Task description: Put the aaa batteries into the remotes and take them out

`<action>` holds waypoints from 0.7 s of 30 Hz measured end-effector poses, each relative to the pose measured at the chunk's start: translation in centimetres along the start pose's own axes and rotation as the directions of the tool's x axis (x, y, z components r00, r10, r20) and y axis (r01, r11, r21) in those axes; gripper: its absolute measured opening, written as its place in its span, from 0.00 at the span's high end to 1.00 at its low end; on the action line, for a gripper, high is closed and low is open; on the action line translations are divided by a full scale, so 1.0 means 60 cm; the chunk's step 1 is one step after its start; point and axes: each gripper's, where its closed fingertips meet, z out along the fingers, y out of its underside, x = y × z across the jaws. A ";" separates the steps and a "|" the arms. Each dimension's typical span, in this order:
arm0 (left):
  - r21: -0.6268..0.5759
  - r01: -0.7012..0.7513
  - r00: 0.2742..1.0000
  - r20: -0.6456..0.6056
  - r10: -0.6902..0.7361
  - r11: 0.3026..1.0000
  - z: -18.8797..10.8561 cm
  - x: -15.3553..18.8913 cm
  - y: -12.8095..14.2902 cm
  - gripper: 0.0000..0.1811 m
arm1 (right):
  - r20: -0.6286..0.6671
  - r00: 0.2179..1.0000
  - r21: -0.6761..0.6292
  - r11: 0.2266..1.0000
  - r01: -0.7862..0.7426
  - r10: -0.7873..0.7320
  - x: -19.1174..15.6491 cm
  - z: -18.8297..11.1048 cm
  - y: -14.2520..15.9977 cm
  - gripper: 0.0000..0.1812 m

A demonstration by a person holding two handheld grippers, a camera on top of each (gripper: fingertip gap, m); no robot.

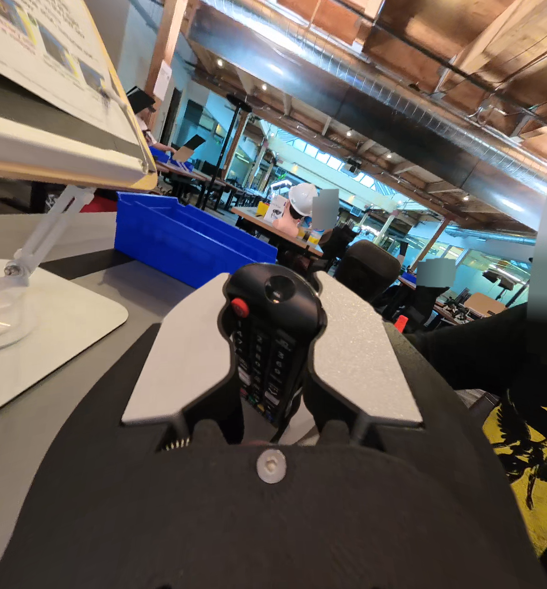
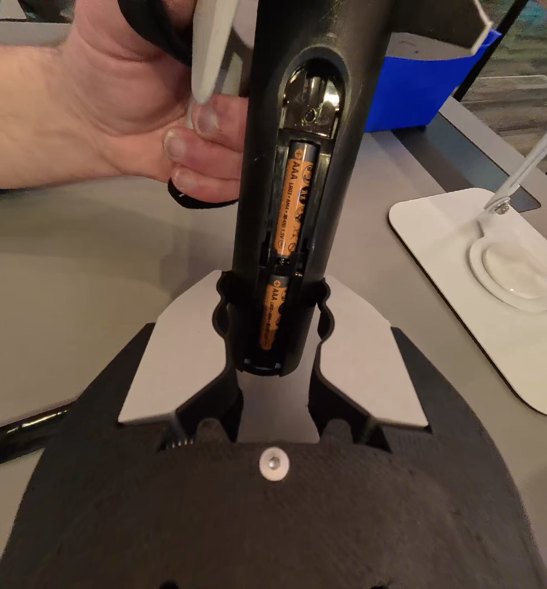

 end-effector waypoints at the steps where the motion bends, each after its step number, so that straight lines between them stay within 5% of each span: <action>1: -0.011 -0.003 1.000 0.010 0.003 1.000 -0.001 -0.003 0.002 0.75 | -0.007 1.000 0.001 1.000 -0.009 0.009 0.002 0.001 0.001 0.71; 6: -0.037 0.059 0.996 0.064 -0.056 0.998 -0.013 -0.026 0.006 0.77 | -0.007 0.999 0.035 0.999 -0.036 0.036 0.004 0.000 -0.002 0.71; 12: -0.200 0.008 0.999 0.054 0.003 0.980 -0.007 -0.021 0.041 0.77 | 0.172 0.981 0.060 0.993 -0.101 0.089 -0.027 0.002 -0.002 0.68; 21: -0.345 -0.114 0.992 -0.086 0.089 0.932 0.009 0.023 0.068 0.78 | 0.348 0.887 0.133 0.921 -0.367 0.303 -0.013 -0.015 -0.033 0.71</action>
